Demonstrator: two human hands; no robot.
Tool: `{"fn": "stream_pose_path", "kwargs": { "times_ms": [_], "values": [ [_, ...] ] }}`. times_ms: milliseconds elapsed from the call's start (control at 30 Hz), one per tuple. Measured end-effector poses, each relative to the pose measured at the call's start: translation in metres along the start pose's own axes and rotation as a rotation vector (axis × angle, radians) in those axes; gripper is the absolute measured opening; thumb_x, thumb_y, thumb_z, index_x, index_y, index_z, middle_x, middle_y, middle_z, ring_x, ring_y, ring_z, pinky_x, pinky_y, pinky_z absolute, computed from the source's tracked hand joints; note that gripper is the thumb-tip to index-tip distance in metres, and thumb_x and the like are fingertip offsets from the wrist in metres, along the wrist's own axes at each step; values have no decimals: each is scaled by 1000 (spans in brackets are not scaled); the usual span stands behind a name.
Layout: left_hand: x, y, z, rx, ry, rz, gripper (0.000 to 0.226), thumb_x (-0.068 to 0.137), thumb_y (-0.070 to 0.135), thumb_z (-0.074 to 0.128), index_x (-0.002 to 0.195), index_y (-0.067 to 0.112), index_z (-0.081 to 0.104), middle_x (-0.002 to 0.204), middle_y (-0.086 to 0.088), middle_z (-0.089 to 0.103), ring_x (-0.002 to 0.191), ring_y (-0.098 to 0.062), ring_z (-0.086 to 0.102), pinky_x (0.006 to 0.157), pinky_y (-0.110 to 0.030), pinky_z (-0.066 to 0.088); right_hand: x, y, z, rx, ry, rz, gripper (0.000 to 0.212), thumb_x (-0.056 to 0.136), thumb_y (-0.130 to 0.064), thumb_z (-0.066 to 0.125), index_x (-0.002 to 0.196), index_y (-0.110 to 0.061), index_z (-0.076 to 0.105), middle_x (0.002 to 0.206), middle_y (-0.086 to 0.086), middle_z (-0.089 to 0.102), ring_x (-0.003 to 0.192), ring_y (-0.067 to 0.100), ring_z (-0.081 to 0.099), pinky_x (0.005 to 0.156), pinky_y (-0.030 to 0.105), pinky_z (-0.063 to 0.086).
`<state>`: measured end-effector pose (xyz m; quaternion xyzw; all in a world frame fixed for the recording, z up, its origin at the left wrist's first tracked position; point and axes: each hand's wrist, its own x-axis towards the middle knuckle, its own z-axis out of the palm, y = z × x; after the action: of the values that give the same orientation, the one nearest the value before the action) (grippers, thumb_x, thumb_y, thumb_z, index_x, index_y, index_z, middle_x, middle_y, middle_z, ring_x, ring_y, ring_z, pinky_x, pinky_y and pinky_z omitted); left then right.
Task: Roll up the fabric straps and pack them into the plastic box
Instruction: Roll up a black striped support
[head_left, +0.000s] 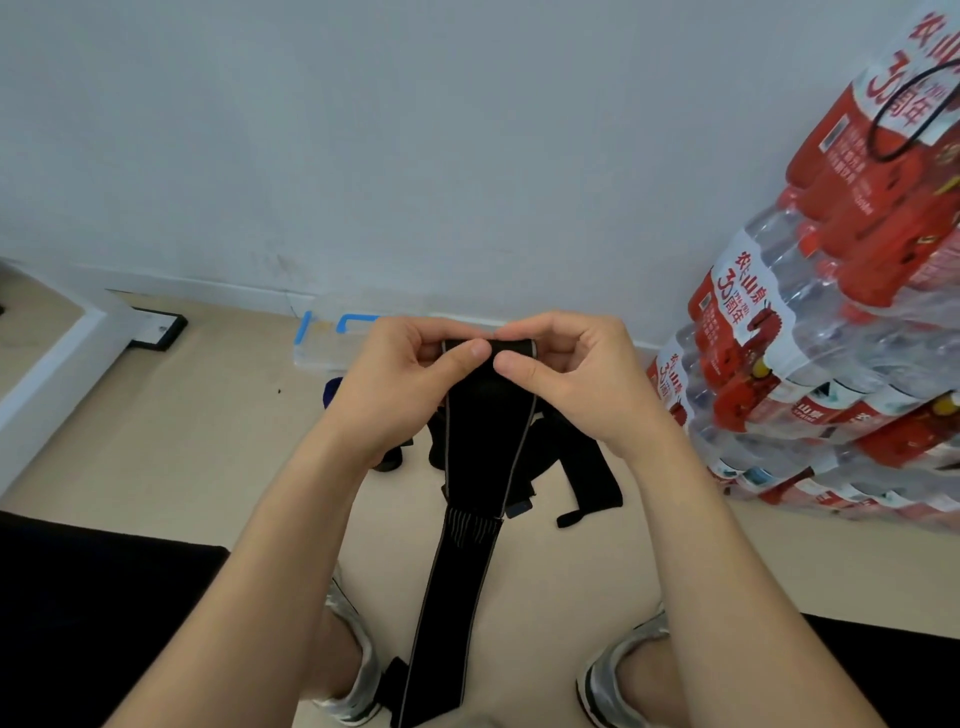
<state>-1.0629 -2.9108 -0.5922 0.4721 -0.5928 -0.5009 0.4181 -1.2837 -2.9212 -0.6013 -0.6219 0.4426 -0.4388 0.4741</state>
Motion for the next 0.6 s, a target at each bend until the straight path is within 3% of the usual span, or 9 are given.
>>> {"fn": "stream_pose_path", "kwargs": {
  "times_ms": [67, 200, 300, 467, 533, 600],
  "values": [
    [0, 0, -1, -4, -1, 33, 18, 106, 15, 71, 117, 20, 83, 96, -1, 84, 91, -14, 81, 75, -21, 61, -2, 0, 1, -14, 3, 1, 24, 90, -38, 87, 113, -37, 83, 97, 10, 83, 94, 30, 82, 91, 56, 65],
    [-2, 4, 2, -71, -60, -46, 21, 110, 30, 64, 119, 23, 81, 104, -10, 83, 99, -28, 82, 82, -41, 68, -1, -1, 1, 5, 37, -36, 23, 89, -26, 88, 108, -39, 85, 97, 0, 84, 90, 20, 82, 83, 39, 68],
    [0, 6, 1, -12, -62, -64, 21, 111, 30, 63, 114, 25, 83, 100, -11, 84, 95, -27, 82, 82, -48, 68, -1, 0, 1, 25, 37, -19, 24, 85, -18, 90, 106, -31, 86, 103, -2, 84, 100, 20, 82, 92, 42, 67],
    [-4, 6, 0, -15, -5, 39, 19, 101, 15, 78, 117, 23, 84, 101, 1, 85, 97, -16, 82, 78, -20, 62, 0, -1, 1, 3, 30, 22, 22, 90, -38, 85, 110, -28, 84, 100, 10, 83, 98, 30, 81, 94, 56, 64],
    [-6, 10, -1, -51, -8, 22, 17, 102, 19, 77, 117, 21, 84, 103, -3, 85, 97, -19, 82, 76, -21, 62, 1, -1, 1, 3, 42, 21, 18, 92, -32, 85, 109, -26, 85, 98, 8, 83, 96, 27, 82, 92, 52, 66],
    [-5, 13, -2, -78, -40, -23, 18, 106, 28, 71, 118, 21, 82, 104, -9, 84, 99, -25, 82, 78, -35, 67, 2, -2, 2, 54, 50, -11, 16, 91, -19, 87, 107, -24, 85, 100, 3, 84, 97, 23, 82, 88, 41, 67]
  ]
}}
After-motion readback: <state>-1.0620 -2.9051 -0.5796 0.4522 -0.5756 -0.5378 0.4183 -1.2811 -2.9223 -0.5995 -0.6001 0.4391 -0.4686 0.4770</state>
